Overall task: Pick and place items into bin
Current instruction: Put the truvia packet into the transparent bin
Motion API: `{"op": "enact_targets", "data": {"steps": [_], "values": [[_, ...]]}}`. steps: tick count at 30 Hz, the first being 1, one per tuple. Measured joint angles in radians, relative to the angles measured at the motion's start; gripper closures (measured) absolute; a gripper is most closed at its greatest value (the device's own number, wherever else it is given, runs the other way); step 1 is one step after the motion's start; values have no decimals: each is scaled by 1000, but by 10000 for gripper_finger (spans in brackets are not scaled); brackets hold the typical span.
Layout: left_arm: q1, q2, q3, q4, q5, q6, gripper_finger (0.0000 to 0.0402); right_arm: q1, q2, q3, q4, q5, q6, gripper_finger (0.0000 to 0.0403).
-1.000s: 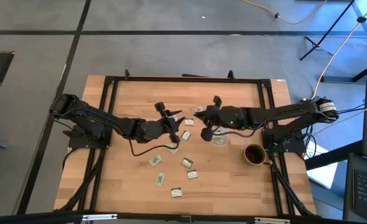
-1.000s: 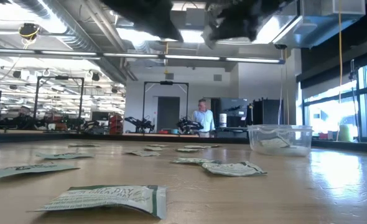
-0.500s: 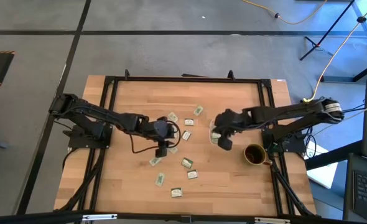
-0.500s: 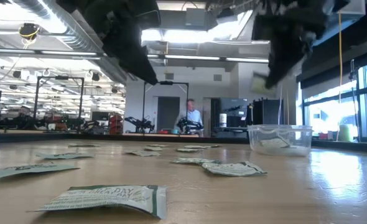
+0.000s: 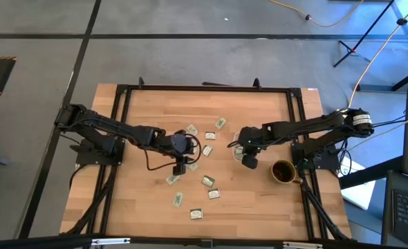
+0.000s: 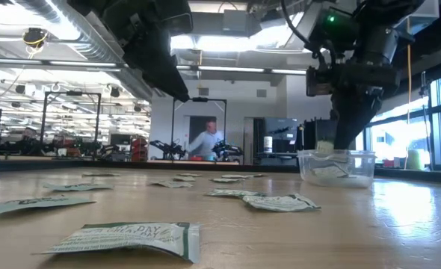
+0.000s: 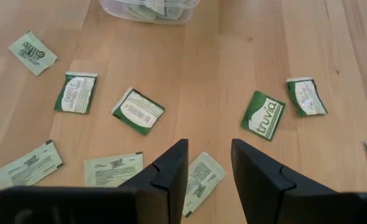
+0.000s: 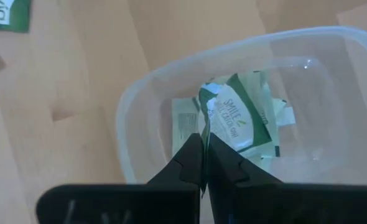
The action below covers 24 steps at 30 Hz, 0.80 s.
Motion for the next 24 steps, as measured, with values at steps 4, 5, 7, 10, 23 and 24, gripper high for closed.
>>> {"op": "enact_targets", "data": {"steps": [4, 5, 7, 10, 23, 24], "values": [[0, 0, 0, 0, 0, 0, 286, -5, 0, -3, 6, 7, -3, 392], [0, 0, 0, 0, 0, 0, 286, -5, 0, -3, 5, 9, -4, 392], [0, 0, 0, 0, 0, 0, 287, -4, 0, -3, 6, 11, -5, 392], [0, 0, 0, -2, 0, -3, 288, -5, 0, -3, 5, 11, -5, 390], [0, 0, 0, -51, 3, -67, 290, -35, 0, -3, 1, 99, -1, 333], [0, 0, 0, -70, 3, -72, 291, -39, 0, -3, 0, 128, -2, 331]]}}
